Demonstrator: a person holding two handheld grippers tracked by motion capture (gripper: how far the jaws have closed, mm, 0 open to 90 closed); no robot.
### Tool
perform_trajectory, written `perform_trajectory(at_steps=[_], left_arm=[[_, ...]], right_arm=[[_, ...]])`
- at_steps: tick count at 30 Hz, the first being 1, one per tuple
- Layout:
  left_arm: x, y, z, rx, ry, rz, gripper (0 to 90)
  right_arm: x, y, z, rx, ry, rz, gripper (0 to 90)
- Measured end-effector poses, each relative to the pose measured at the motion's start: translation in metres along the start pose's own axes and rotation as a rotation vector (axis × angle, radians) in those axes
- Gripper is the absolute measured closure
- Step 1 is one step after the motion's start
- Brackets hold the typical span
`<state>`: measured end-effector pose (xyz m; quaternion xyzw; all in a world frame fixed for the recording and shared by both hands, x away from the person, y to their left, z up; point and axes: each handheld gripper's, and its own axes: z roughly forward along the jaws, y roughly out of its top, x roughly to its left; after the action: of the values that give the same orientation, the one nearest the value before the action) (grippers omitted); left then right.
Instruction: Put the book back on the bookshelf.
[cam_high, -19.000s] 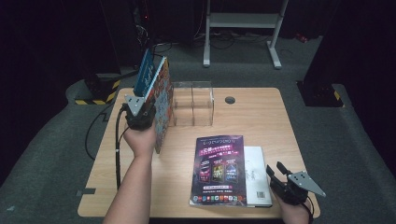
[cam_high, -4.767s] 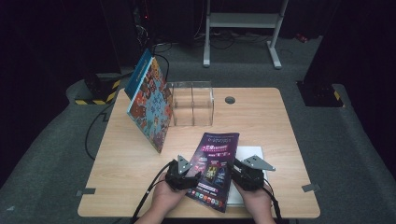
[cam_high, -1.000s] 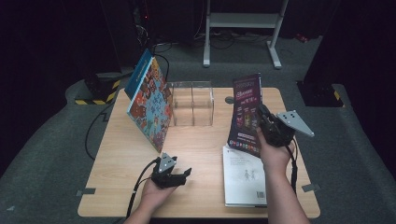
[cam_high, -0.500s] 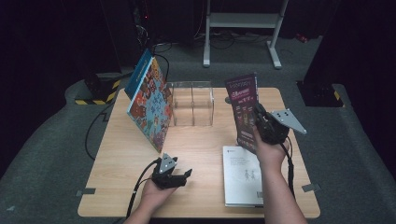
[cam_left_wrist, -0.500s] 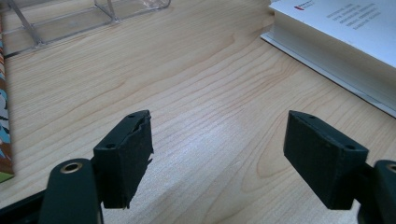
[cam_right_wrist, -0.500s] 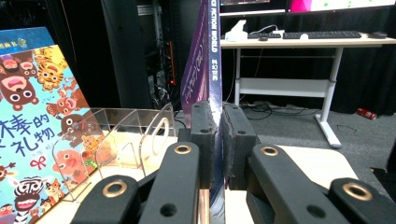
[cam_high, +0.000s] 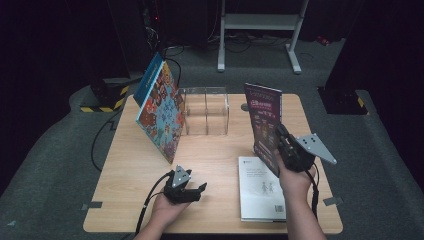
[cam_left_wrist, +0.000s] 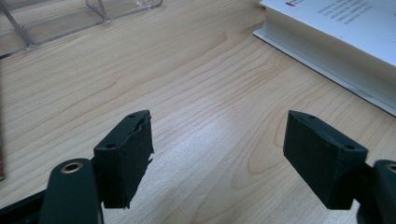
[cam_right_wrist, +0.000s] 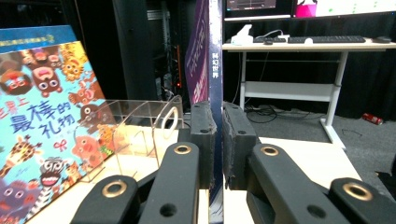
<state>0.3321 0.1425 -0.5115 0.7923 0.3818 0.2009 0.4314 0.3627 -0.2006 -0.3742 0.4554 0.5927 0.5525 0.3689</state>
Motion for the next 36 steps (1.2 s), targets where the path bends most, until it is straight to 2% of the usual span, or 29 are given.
perform_trajectory(at_steps=[3, 7, 9, 12, 22, 27, 36], left_arm=[[-0.002, 0.000, 0.001, 0.003, -0.005, -0.006, 24.2], [-0.003, 0.000, 0.001, 0.008, -0.005, 0.009, 24.1], [-0.005, 0.000, 0.002, 0.005, -0.012, -0.002, 24.1], [-0.005, 0.000, 0.002, 0.009, -0.004, 0.017, 24.2], [-0.003, 0.001, 0.000, 0.013, -0.002, 0.010, 24.3], [-0.005, 0.002, 0.000, 0.014, -0.016, 0.000, 24.7], [-0.003, 0.002, -0.001, 0.012, -0.014, -0.002, 24.7]], right_arm=[[0.004, -0.004, -0.012, -0.003, 0.006, -0.015, 84.4], [0.008, -0.010, -0.024, -0.005, 0.012, -0.030, 84.4], [0.009, -0.012, -0.028, -0.004, 0.015, -0.033, 84.4], [0.011, -0.015, -0.034, -0.005, 0.014, -0.037, 84.4], [0.012, -0.023, -0.050, 0.002, 0.015, -0.030, 84.3], [0.011, -0.024, -0.051, -0.001, 0.011, -0.019, 84.6], [0.015, -0.012, -0.036, -0.026, 0.026, -0.006, 84.8]])
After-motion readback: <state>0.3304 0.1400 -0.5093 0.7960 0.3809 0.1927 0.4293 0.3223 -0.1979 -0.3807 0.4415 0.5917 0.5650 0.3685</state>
